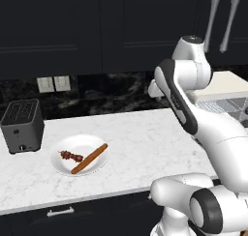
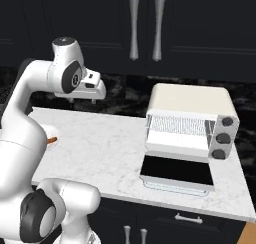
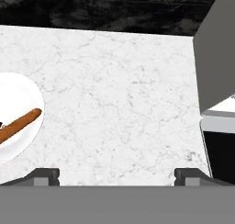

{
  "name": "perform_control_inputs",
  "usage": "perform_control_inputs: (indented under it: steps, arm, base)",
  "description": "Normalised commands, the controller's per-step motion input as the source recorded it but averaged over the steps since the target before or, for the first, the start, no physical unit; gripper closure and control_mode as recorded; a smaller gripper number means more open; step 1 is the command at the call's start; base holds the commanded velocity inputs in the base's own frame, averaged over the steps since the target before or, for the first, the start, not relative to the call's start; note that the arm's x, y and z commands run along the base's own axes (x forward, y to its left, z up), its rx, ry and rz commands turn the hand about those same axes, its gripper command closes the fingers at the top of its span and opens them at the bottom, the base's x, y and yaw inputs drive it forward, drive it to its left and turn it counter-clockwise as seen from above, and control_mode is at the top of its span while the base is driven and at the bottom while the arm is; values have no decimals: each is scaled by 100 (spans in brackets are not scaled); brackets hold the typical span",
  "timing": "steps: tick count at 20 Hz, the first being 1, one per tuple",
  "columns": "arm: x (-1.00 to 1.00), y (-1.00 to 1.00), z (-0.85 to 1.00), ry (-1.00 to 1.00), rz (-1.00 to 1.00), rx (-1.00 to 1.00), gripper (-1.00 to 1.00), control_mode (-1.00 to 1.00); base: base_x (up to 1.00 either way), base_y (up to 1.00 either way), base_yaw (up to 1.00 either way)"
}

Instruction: Pick up the kebab skewer and baguette bread, and place them inside the toaster oven. Close the toaster oven door and start by setting the timer.

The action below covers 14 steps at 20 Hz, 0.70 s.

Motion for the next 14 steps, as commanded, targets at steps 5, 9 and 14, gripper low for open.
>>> perform_control_inputs:
  steps: [5,9,14]
  arm:
    - [0,0,0,0,0,0,-100,100]
    - [0,0,0,0,0,0,-100,100]
    - [0,0,0,0,0,0,-100,100]
  base:
    - [0,-61,0]
    - [0,-18,0]
    - [0,0,0]
